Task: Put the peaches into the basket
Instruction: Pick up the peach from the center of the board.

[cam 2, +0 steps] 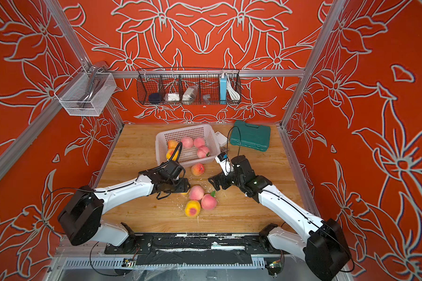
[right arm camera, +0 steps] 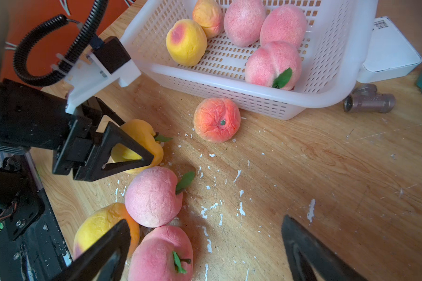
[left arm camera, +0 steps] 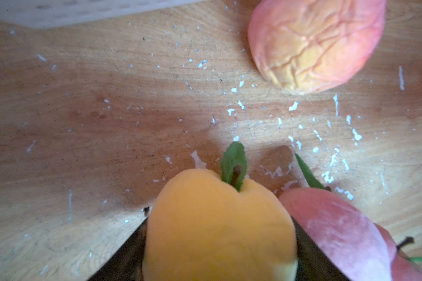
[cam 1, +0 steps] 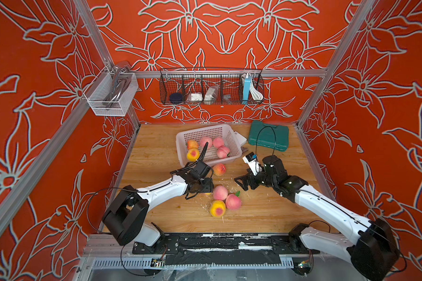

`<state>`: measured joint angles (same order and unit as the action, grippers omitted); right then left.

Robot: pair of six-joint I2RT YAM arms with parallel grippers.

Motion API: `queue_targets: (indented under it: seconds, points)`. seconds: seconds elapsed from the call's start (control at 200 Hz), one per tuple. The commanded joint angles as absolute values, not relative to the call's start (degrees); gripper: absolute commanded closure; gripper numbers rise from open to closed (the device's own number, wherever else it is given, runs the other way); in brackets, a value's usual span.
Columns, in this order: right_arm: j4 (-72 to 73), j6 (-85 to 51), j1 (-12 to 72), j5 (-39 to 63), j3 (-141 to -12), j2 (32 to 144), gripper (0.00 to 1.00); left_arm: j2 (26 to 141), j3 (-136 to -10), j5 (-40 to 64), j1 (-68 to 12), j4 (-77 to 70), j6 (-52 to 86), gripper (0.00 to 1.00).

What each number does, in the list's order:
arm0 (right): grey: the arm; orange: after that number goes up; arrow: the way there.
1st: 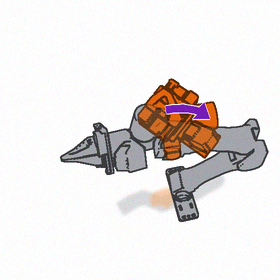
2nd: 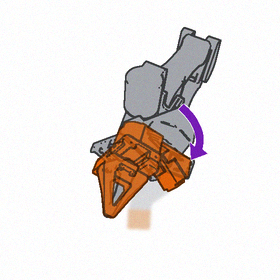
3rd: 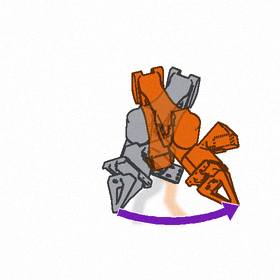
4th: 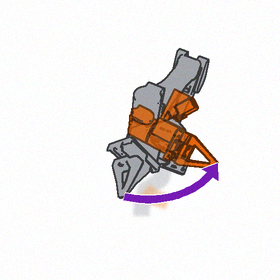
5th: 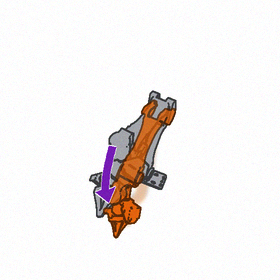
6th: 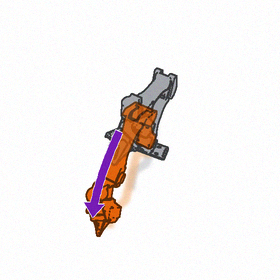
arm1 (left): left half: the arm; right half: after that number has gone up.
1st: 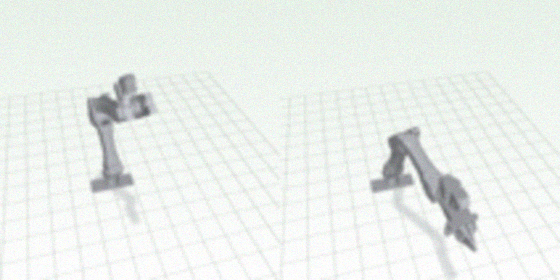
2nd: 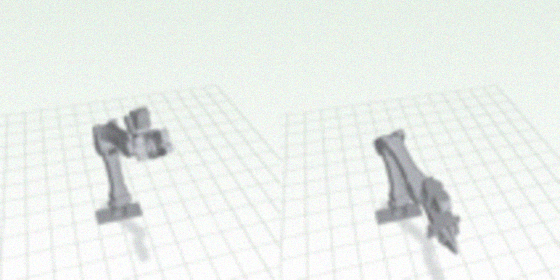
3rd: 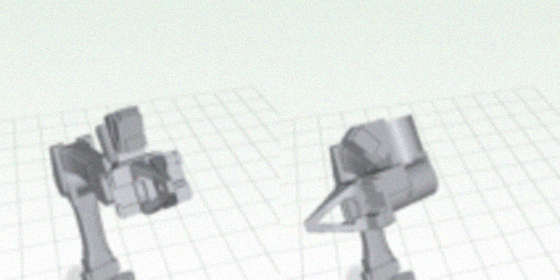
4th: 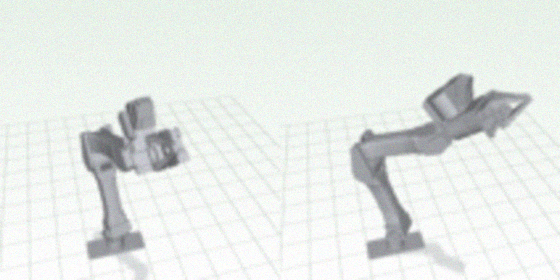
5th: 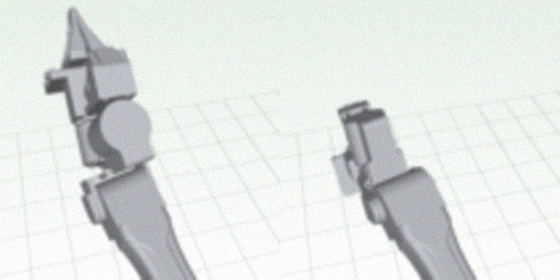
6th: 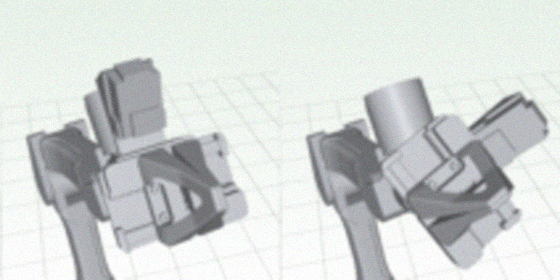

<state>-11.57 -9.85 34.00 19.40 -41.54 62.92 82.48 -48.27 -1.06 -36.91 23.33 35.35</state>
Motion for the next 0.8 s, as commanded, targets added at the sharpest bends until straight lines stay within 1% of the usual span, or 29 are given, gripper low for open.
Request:
queue_targets:
  seconds: [0.0,0.19,0.365,0.47,0.686,0.796]
  points:
    - [-11.42,-9.64,33.58,19.56,-40.75,61.8,0.01,78.99,-50.89,-4.76,-38.3,27.64,34.65,0.39]
    - [-11.69,-10.04,33.43,18.92,-40.61,60.88,0.01,76.09,-54.28,-5.62,-39.48,31.27,33.95,0.4]
    - [-12.68,-9.7,33.42,16.63,-40.47,59.24,0.01,74.47,-60.63,-4.22,-40.88,35.53,33.14,0.4]
    - [-12.23,-9.58,33.45,16.95,-40.11,58.4,0.01,73.82,-64.76,-4.38,-40.91,36.91,31.66,0.4]
    - [-11.89,-9.4,33.4,17.02,-39.51,57.18,0.01,77.75,-75.8,-9.65,-40.54,41.37,24.64,0.39]
    - [-12.11,-9.29,33.4,17.12,-39.55,56.79,0.01,81.03,-79.7,-9.81,-38.25,41.55,21.88,0.39]
